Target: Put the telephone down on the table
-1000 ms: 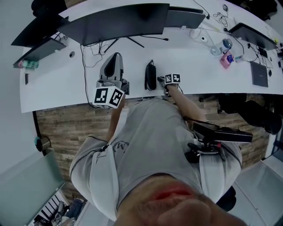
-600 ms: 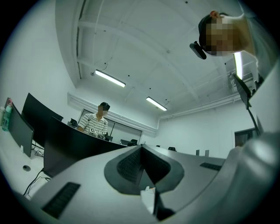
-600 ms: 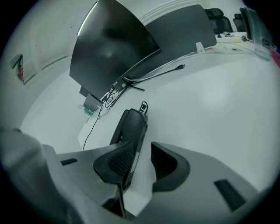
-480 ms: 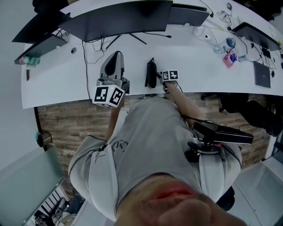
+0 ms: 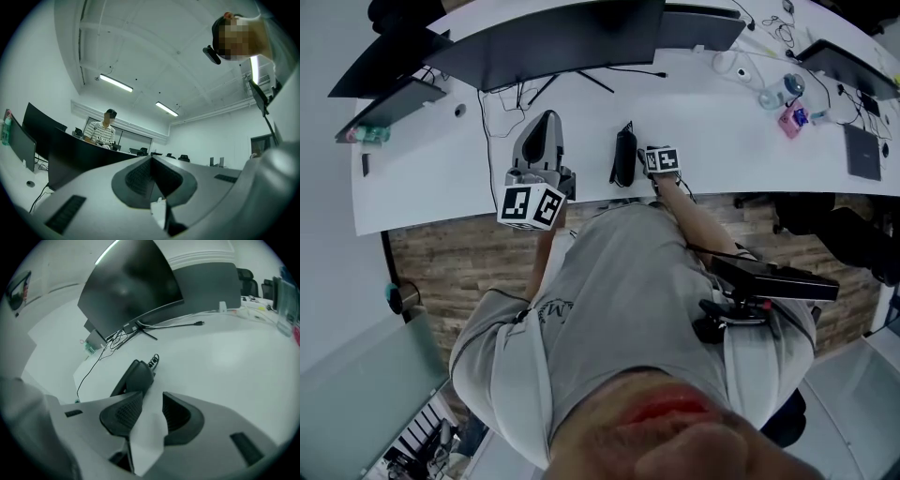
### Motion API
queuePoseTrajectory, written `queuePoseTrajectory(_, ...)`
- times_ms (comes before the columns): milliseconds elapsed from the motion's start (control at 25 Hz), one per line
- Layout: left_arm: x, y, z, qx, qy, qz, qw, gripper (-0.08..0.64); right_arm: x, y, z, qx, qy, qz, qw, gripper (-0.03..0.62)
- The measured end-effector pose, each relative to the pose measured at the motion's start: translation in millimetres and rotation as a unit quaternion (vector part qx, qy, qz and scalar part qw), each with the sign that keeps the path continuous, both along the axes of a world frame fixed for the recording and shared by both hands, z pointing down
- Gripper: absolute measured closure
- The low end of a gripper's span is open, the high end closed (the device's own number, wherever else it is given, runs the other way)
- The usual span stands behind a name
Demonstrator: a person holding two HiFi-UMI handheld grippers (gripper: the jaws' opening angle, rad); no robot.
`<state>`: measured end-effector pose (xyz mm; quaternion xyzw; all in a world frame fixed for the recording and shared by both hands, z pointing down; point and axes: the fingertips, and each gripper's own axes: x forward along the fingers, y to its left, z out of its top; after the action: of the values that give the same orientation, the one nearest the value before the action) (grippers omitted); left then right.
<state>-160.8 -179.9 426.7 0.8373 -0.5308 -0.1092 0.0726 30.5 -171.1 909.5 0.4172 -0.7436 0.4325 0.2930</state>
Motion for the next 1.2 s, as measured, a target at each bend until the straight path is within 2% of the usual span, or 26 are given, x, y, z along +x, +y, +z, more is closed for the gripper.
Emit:
queuePoseTrajectory(200, 6, -3, 2, -0.002, 0.002, 0.007, 1.0, 0.551, -29, 3, -10, -0.009, -0.024, -0.024, 0.999, 0.453)
queuePoseTrajectory(360, 5, -3, 0, -0.001, 0.004, 0.005, 1.0, 0.551, -37, 0, -19, -0.018, -0.057, -0.015, 0.998, 0.453)
queuePoseTrajectory(440, 1, -4, 1, -0.002, 0.005, 0.0, 1.0, 0.551, -42, 0, -23, -0.024, -0.058, -0.027, 0.998, 0.451)
queuePoseTrajectory(560, 0, -6, 3, -0.003, 0.005, -0.004, 1.0, 0.551, -47, 9, -13, -0.052, -0.043, -0.052, 0.996, 0.436)
queuePoseTrajectory(760, -3, -8, 1, -0.001, 0.002, -0.008, 1.0, 0.551, -51, 16, -5, -0.085, -0.073, -0.046, 0.993, 0.395)
queuePoseTrajectory(880, -4, -8, 3, -0.005, 0.004, -0.011, 0.9999, 0.551, -52, 18, -3, -0.099, -0.081, -0.049, 0.991, 0.395)
queuePoseTrajectory(1000, -3, -11, 1, -0.001, 0.004, -0.009, 0.9999, 0.551, -52, 20, -4, -0.111, -0.124, -0.058, 0.984, 0.411)
queuePoseTrajectory(1120, -3, -13, 0, -0.001, 0.002, -0.009, 1.0, 0.551, -49, 22, -4, -0.098, -0.182, -0.063, 0.976, 0.423)
queuePoseTrajectory(1200, -2, -15, 0, -0.002, 0.001, -0.007, 1.0, 0.551, -35, 25, 2, -0.092, -0.181, -0.059, 0.977, 0.427)
